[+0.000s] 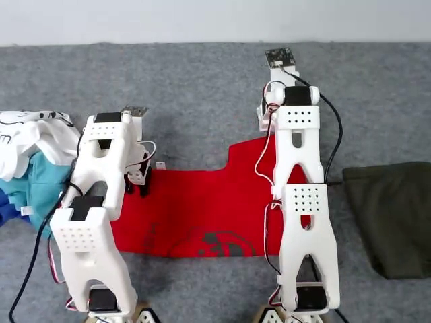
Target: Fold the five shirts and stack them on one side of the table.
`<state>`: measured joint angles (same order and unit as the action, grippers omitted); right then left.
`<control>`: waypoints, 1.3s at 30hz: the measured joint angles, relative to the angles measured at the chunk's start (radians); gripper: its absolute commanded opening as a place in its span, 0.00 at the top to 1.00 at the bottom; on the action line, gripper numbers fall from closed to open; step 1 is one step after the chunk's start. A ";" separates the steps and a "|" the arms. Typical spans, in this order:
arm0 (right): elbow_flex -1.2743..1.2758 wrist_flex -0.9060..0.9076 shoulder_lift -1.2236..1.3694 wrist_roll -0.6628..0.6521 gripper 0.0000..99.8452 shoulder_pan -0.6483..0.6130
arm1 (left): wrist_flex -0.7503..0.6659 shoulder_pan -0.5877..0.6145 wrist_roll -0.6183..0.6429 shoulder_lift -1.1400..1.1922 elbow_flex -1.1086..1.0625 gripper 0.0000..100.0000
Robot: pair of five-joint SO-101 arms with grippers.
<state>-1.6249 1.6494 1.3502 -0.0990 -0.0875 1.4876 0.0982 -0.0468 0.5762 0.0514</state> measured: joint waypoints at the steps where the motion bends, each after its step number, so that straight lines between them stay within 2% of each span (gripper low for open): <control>1: 0.000 0.000 0.009 0.000 0.81 0.000 | 0.000 0.000 0.000 0.000 0.000 0.89; 7: 0.002 -0.002 0.068 0.000 0.82 -0.034 | 0.000 0.000 0.000 0.000 0.000 0.89; 13: 0.000 -0.005 0.068 0.000 1.00 -0.031 | 0.000 0.000 0.000 0.014 0.008 0.89; 15: 0.000 -0.005 0.068 -0.012 0.97 -0.031 | 0.000 0.000 0.000 0.018 0.011 0.89; 33: -0.029 0.091 0.063 -0.025 0.99 -0.034 | 0.000 -0.002 0.000 0.018 0.011 0.89; 39: -0.028 0.104 -0.011 -0.081 0.99 -0.035 | 0.000 -0.002 0.000 0.018 0.011 0.89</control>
<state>-1.6525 1.7538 1.3395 -0.1803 -0.1227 1.4876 0.0967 -0.0468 0.5946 0.0621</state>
